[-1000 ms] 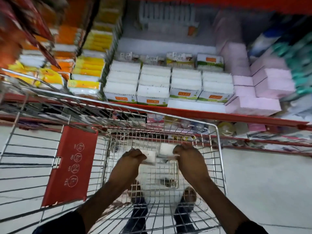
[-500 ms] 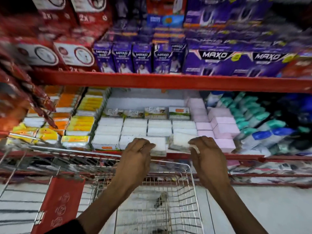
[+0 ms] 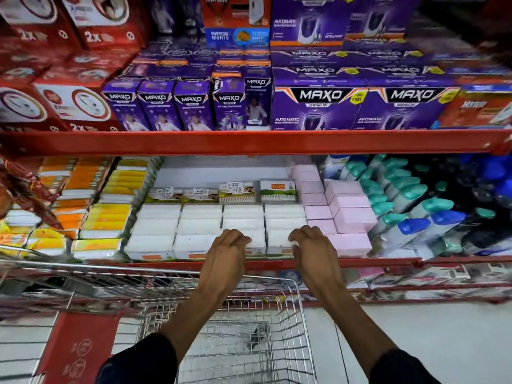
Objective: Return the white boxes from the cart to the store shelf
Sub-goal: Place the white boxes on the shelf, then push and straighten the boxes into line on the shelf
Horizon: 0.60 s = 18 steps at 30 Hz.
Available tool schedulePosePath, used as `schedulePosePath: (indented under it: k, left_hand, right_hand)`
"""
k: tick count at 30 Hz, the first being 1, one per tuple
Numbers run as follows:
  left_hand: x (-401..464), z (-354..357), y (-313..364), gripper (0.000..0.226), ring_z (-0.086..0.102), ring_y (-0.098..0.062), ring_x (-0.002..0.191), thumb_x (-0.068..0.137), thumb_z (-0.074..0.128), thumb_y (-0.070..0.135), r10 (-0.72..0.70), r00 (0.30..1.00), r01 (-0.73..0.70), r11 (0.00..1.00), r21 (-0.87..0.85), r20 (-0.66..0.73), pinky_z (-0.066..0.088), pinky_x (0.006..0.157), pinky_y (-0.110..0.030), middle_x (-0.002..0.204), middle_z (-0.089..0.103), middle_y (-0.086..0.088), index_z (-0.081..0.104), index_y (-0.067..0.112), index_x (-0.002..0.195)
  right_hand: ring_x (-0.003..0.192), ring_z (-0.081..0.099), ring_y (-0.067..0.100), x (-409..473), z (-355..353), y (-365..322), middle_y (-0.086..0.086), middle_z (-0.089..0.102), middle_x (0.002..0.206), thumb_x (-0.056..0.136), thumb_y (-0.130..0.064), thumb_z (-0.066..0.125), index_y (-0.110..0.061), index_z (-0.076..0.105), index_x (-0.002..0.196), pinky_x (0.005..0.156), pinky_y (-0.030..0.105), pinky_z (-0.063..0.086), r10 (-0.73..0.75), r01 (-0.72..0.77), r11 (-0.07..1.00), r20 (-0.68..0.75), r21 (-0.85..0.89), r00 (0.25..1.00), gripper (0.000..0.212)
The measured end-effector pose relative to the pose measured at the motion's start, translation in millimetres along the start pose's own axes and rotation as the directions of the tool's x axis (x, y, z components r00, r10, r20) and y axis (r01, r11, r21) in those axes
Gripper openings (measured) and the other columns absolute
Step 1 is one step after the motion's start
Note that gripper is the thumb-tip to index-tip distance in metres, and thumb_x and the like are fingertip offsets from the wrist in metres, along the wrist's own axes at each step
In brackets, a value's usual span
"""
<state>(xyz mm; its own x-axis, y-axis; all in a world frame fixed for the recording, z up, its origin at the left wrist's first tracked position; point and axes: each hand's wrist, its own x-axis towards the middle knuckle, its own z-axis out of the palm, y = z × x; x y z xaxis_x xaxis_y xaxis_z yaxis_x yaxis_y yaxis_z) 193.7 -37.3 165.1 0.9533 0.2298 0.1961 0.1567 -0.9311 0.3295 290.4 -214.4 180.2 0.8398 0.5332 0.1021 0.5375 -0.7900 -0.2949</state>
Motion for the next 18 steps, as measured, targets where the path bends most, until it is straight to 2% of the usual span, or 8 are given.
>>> schedulePosePath:
  k: [10, 12, 16, 18]
  left_hand:
    - [3.2, 21.6, -5.5, 0.045, 0.063, -0.027, 0.093, 0.071, 0.070, -0.015, -0.028, 0.998, 0.027, 0.999, 0.019, 0.049, 0.058, 0.083, -0.043, 0.099, 0.071, -0.008, 0.073, 0.007, 0.110]
    - [2.2, 23.1, -6.0, 0.044, 0.064, -0.028, 0.095, 0.072, 0.071, -0.014, -0.019, 0.999, 0.018, 1.000, 0.020, 0.049, 0.058, 0.085, -0.046, 0.101, 0.072, -0.009, 0.073, 0.007, 0.110]
    - [4.6, 22.9, -7.6, 0.038, 0.061, -0.033, 0.112, 0.075, 0.075, -0.006, -0.054, 0.998, 0.054, 0.998, 0.025, 0.027, 0.056, 0.090, -0.049, 0.120, 0.069, -0.012, 0.075, 0.011, 0.109]
    - [6.0, 23.3, -7.4, 0.039, 0.061, -0.031, 0.112, 0.076, 0.074, -0.005, -0.057, 0.998, 0.057, 0.998, 0.003, 0.033, 0.055, 0.090, -0.050, 0.119, 0.072, -0.009, 0.075, 0.014, 0.110]
  right_hand:
    - [0.098, 0.060, 0.021, 5.9, 24.2, 10.9, -0.002, 0.067, 0.104, 0.068, 0.008, 0.076, -0.020, 0.067, 0.106, 0.078, 0.033, 0.055, -0.021, 0.023, 0.999, 0.064, -0.023, 0.998, 0.047]
    - [0.100, 0.060, 0.022, 5.6, 23.8, 13.0, 0.000, 0.068, 0.107, 0.071, 0.005, 0.074, -0.018, 0.068, 0.110, 0.082, 0.035, 0.055, -0.033, 0.033, 0.999, 0.059, 0.007, 0.998, 0.046]
    - [0.106, 0.058, 0.025, 5.6, 21.9, 14.4, 0.001, 0.067, 0.113, 0.083, -0.011, 0.070, -0.020, 0.066, 0.118, 0.089, 0.038, 0.050, -0.092, 0.089, 0.994, 0.042, 0.066, 0.995, 0.036]
    - [0.106, 0.058, 0.024, 6.3, 22.7, 13.3, 0.000, 0.067, 0.113, 0.085, -0.009, 0.068, -0.022, 0.067, 0.115, 0.088, 0.037, 0.049, -0.103, 0.100, 0.992, 0.042, 0.077, 0.994, 0.033]
